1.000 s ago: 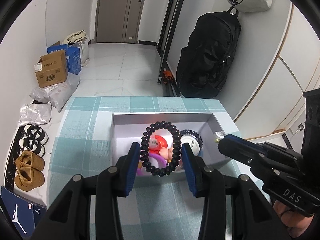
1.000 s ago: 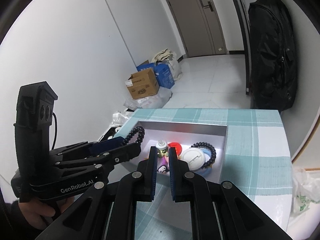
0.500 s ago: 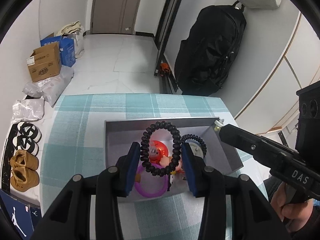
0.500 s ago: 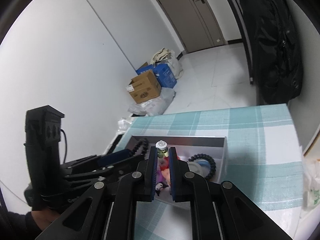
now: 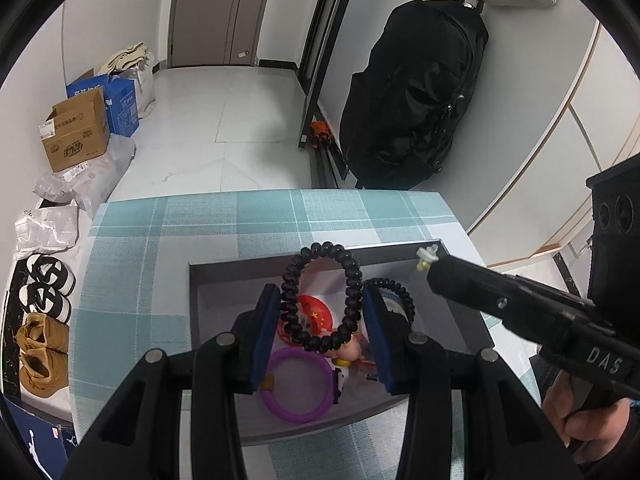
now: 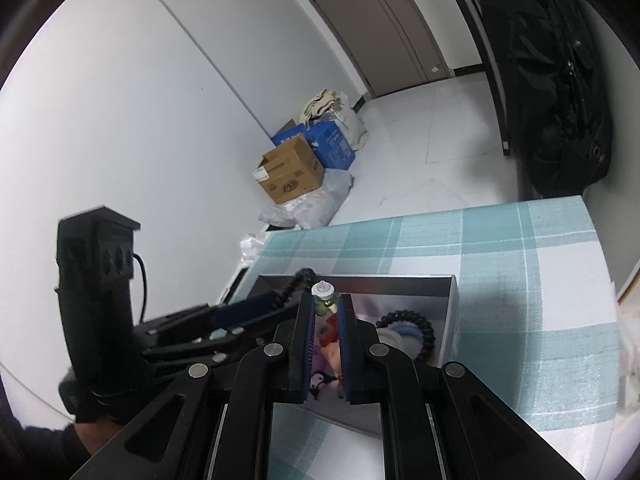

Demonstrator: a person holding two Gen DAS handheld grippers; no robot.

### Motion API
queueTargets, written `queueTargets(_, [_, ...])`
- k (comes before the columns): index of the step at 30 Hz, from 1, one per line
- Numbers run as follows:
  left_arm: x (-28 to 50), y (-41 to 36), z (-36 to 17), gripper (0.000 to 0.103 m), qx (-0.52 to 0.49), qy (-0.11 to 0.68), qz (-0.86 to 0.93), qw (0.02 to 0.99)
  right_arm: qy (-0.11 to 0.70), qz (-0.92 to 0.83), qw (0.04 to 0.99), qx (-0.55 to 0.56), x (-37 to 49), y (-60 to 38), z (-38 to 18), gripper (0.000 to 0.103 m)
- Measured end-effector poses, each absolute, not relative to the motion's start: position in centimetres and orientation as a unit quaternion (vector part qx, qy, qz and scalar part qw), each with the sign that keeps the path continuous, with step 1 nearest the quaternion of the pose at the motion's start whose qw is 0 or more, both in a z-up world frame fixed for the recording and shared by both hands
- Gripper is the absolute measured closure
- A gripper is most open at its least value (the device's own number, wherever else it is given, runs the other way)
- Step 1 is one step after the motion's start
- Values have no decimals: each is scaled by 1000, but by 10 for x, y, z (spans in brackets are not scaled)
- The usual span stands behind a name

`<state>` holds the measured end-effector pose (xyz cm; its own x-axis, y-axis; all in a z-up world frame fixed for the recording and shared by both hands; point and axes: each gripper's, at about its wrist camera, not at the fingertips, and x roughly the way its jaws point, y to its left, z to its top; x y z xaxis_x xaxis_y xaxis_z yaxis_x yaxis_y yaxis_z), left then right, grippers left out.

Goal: Organize jewelry

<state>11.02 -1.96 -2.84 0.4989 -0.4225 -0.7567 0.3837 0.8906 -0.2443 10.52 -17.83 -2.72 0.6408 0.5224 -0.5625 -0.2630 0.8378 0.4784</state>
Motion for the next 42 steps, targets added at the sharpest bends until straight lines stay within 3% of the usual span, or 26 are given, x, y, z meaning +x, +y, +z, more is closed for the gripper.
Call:
queueTargets(6, [113, -24, -29, 65, -18, 453, -246, 857, 362, 211, 887, 192, 105, -185, -29, 90])
queueTargets(11, [111, -25, -30, 59, -13, 451, -244, 858, 354, 198, 894, 192, 101, -190, -26, 90])
queueTargets(15, [112, -23, -34, 46, -20, 457, -238, 857, 353, 192, 894, 198, 99, -195, -26, 87])
queueTargets(20, [109, -20, -30, 45, -23, 449, -231, 863, 355, 183, 896, 193, 96, -195, -27, 83])
queueTargets(23, [106, -18, -26, 45, -18, 437, -219, 872, 349, 184, 900, 185, 92, -193, -24, 73])
queueTargets(25, [104, -17, -23, 45, -11, 425, -205, 882, 342, 182, 903, 186, 88, -192, -23, 54])
queueTargets(29, [97, -7, -12, 45, -20, 390, -177, 903, 328, 181, 911, 174, 81, -191, -17, 50])
queueTargets(33, [92, 2, -6, 45, -28, 368, -158, 916, 314, 168, 924, 139, 70, -184, -12, 28])
queueTargets(36, [88, 5, -2, 45, -37, 365, -159, 917, 303, 161, 931, 123, 59, -181, -8, 19])
queueTargets(40, [74, 6, 1, 32, -29, 356, -152, 922, 290, 154, 939, 104, 44, -178, -4, 12])
queueTargets(42, [68, 6, 2, 32, -31, 364, -150, 919, 289, 150, 940, 99, 38, -177, -2, 7])
